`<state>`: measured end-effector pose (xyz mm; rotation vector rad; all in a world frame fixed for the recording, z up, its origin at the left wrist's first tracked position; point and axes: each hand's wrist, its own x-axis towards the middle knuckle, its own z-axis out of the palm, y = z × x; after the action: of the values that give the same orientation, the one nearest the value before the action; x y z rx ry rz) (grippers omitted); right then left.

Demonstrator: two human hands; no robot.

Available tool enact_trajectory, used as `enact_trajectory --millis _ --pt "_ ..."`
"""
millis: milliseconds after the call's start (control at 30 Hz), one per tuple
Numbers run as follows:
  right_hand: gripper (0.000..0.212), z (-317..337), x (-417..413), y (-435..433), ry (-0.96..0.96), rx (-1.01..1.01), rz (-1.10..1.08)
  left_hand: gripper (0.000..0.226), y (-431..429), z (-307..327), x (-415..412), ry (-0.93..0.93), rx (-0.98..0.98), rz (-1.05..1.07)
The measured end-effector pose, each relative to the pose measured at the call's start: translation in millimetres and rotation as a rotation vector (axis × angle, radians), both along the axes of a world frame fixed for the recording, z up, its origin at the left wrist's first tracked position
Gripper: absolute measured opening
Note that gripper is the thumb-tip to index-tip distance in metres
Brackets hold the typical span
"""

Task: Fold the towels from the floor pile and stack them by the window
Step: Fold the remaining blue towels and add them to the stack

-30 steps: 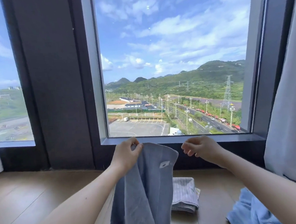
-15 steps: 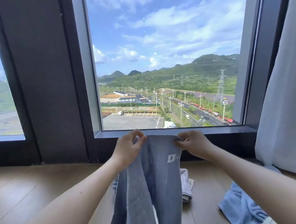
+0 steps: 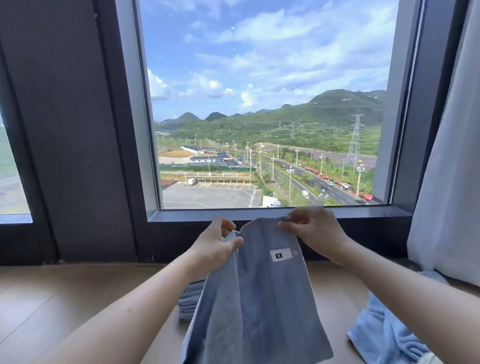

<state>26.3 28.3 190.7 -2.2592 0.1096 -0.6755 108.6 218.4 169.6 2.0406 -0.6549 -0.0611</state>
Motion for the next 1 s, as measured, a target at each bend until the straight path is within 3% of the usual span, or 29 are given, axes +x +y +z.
enact_trajectory --millis 67,233,433,700,800,900,1000 --pt "0.009 -1 0 5 -0.009 -0.026 0.014 0.025 0 -1 -1 0.03 -0.033 -0.06" --pt "0.032 -3 2 19 0.083 -0.127 0.122 0.026 -1 5 -7 0.042 -0.148 -0.102" --pt "0.039 -2 2 28 0.241 -0.209 0.239 0.027 -1 6 -12 0.007 -0.129 -0.166" --pt "0.008 -6 4 28 0.191 -0.202 0.188 0.027 -4 5 -17 0.002 -0.12 -0.182" --pt "0.004 -3 4 23 0.12 -0.171 0.137 0.023 -1 -1 -13 0.024 0.007 -0.172" --pt "0.005 -1 4 11 0.088 -0.164 0.085 0.003 11 -13 -5 0.042 0.292 -0.176" --pt "0.006 -4 1 -1 0.106 -0.196 0.001 0.008 23 -20 0 0.054 0.373 -0.143"
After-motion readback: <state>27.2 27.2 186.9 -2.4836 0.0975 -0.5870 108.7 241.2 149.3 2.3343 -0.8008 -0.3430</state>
